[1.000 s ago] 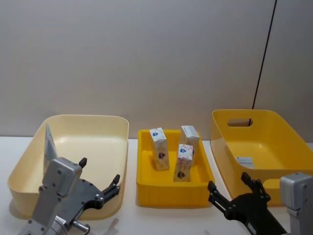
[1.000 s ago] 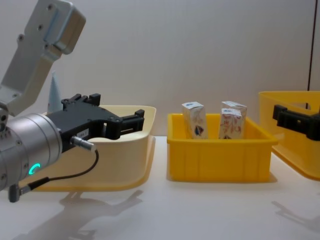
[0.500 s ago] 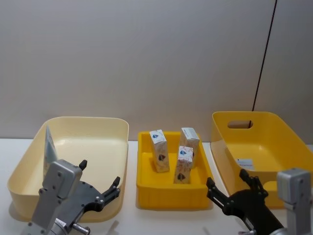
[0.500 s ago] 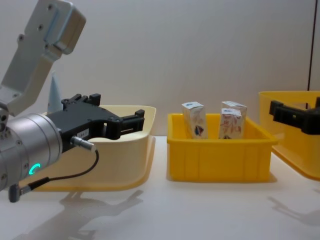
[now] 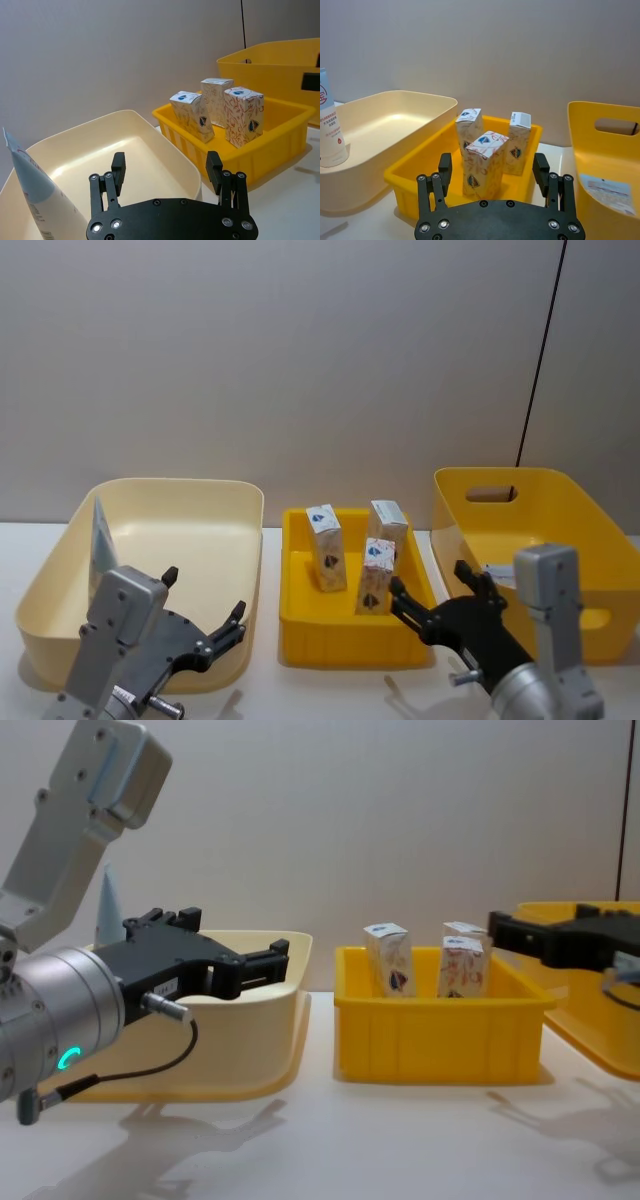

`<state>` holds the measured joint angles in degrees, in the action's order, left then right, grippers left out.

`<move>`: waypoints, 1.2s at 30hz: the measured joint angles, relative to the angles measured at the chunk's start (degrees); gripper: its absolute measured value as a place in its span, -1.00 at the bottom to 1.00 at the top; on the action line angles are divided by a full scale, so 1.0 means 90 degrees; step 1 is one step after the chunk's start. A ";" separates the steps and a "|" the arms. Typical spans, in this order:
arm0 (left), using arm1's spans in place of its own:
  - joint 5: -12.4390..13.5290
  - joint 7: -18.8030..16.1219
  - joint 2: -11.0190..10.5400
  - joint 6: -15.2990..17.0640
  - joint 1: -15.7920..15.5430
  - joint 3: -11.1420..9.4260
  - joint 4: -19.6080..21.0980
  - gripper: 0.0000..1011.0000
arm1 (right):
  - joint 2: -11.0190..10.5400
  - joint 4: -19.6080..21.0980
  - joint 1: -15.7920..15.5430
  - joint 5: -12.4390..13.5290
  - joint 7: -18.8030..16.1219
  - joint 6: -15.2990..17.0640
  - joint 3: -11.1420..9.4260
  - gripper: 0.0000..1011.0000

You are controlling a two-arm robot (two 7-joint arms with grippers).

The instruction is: Bimanual collaborative sorting of washing and personal care products

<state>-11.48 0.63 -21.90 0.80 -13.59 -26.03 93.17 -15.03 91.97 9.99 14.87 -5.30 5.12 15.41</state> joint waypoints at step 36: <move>0.0000 0.0000 0.0000 0.0000 0.0000 0.0001 0.0000 0.98 | 0.1211 -0.2322 0.1667 -0.0694 0.0649 0.0338 0.0409 0.98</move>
<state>-11.48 0.63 -21.90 0.80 -13.59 -26.02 93.18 -4.13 71.08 24.99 8.62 0.54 8.17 19.10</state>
